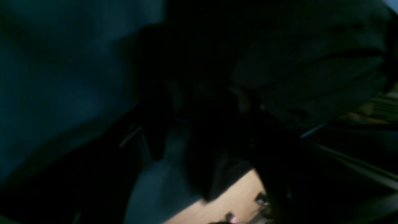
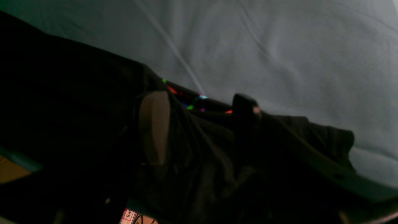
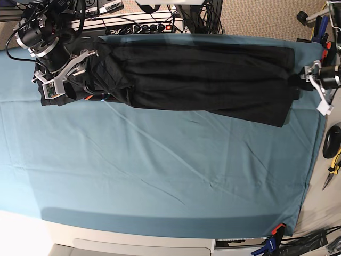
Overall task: Fold the T-shirt properly
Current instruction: 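Grasp the opposite end of the folded shirt with the left gripper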
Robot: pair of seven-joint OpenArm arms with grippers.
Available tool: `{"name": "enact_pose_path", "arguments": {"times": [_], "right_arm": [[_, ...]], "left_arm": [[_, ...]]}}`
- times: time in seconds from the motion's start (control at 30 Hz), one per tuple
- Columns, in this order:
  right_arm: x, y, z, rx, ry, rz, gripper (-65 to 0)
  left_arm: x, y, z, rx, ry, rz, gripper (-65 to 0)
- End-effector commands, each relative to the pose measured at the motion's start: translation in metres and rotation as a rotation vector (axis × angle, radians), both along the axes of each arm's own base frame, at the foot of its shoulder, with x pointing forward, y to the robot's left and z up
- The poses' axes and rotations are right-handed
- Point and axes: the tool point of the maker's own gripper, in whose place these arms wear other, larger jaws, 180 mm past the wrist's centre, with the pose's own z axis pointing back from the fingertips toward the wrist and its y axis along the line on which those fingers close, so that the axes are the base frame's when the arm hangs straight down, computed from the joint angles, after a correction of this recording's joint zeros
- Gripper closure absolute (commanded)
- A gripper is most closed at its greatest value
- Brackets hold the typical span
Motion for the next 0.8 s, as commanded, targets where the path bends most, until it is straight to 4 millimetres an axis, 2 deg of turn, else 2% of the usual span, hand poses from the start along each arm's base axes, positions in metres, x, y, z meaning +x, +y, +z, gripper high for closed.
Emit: {"name": "enact_pose_path", "arguments": {"times": [0.0,0.27,0.4,0.43,0.47,0.53,0.57,0.63,0.77], "right_arm": [[0.004,0.002,0.011,-0.002,-0.046,0.015,-32.5],[0.004,0.002,0.011,-0.002,-0.047,0.015,-32.4],[0.004,0.002,0.011,-0.003,-0.046,0.015,-32.4],[0.004,0.002,0.011,-0.003,-0.046,0.015,-32.4],[0.004,0.002,0.011,-0.006,-0.045,0.014,-32.4],[0.004,-0.002,0.010,-0.027,-0.042,0.004,-32.4],[0.004,-0.005,0.009,-0.047,-0.040,-0.006,-32.4],[0.002,-0.016,0.004,-0.107,-0.017,-0.033,-32.4],[-0.001,-0.054,-0.006,-0.176,0.028,-0.200,-32.4]], "left_arm": [[0.001,0.001,0.005,0.008,-0.012,-0.023,-30.1],[0.000,-0.022,-0.002,-0.067,-0.019,-0.016,-30.1],[0.000,-0.026,-0.002,-0.080,-0.024,-0.015,-30.0],[0.000,-0.026,-0.002,-0.080,-0.025,-0.015,-27.9],[0.000,-0.026,-0.002,-0.080,-0.025,-0.015,-22.7],[0.000,-0.026,-0.002,-0.080,-0.025,-0.014,-5.5],[0.001,-0.026,-0.001,-0.081,-0.029,-0.012,0.0],[0.002,-0.027,0.000,-0.084,-0.047,-0.022,0.0],[0.000,-0.037,0.012,-0.135,-0.079,-0.083,0.0]]}}
